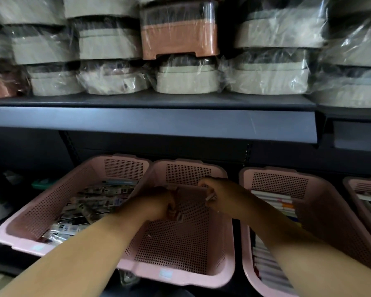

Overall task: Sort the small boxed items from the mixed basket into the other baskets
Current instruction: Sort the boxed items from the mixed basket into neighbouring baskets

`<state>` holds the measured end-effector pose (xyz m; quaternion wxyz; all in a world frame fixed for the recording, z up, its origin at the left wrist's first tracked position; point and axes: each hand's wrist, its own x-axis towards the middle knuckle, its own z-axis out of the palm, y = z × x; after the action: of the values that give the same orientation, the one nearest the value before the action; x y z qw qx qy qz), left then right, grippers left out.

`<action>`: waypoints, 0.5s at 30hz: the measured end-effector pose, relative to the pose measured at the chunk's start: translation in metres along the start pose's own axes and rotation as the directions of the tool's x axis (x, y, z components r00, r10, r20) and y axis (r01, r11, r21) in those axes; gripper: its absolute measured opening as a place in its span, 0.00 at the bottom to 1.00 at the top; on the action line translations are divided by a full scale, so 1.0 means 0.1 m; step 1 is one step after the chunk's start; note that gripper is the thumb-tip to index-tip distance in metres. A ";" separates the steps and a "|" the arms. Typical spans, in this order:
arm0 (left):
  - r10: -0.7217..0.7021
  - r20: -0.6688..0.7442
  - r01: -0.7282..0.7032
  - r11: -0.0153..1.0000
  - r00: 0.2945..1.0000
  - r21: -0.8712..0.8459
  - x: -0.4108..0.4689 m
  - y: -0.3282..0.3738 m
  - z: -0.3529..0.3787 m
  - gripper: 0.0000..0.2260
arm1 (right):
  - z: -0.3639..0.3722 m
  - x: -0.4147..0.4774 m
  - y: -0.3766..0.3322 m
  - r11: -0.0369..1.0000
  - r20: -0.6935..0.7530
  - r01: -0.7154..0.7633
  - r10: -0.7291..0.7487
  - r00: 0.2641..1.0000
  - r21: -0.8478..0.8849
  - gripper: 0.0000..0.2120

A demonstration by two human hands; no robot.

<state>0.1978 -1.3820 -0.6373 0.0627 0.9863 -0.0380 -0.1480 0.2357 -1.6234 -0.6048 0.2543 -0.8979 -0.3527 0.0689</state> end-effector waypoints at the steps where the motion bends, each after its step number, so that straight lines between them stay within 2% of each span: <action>1: 0.001 -0.002 -0.001 1.000 1.000 0.019 -0.01 -0.02 0.00 0.05 | 0.00 0.00 0.00 1.000 0.000 -0.001 0.001 1.000 0.002 0.20; 4: -0.024 -0.020 0.026 0.997 1.000 0.069 -0.01 -0.08 0.03 0.04 | 0.00 0.00 0.02 1.000 -0.014 0.000 0.000 1.000 0.012 0.19; 7: -0.109 -0.123 0.098 0.991 0.986 -0.091 0.04 -0.07 0.03 0.06 | 0.01 -0.01 0.06 1.000 -0.027 -0.023 0.023 0.999 0.021 0.18; 10: -0.167 -0.218 0.137 0.980 0.961 -0.146 0.13 -0.07 0.08 0.09 | 0.01 -0.03 0.07 0.998 -0.026 -0.038 0.040 0.999 0.044 0.17; 15: -0.331 -0.115 0.247 0.857 0.937 -0.453 0.15 -0.08 0.04 0.12 | -0.01 -0.04 0.06 0.998 -0.027 -0.038 0.040 0.999 0.051 0.16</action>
<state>0.2110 -1.3756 -0.6467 0.2596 0.9515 0.1508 -0.0665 0.2365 -1.6300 -0.6071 0.2803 -0.8988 -0.3298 0.0701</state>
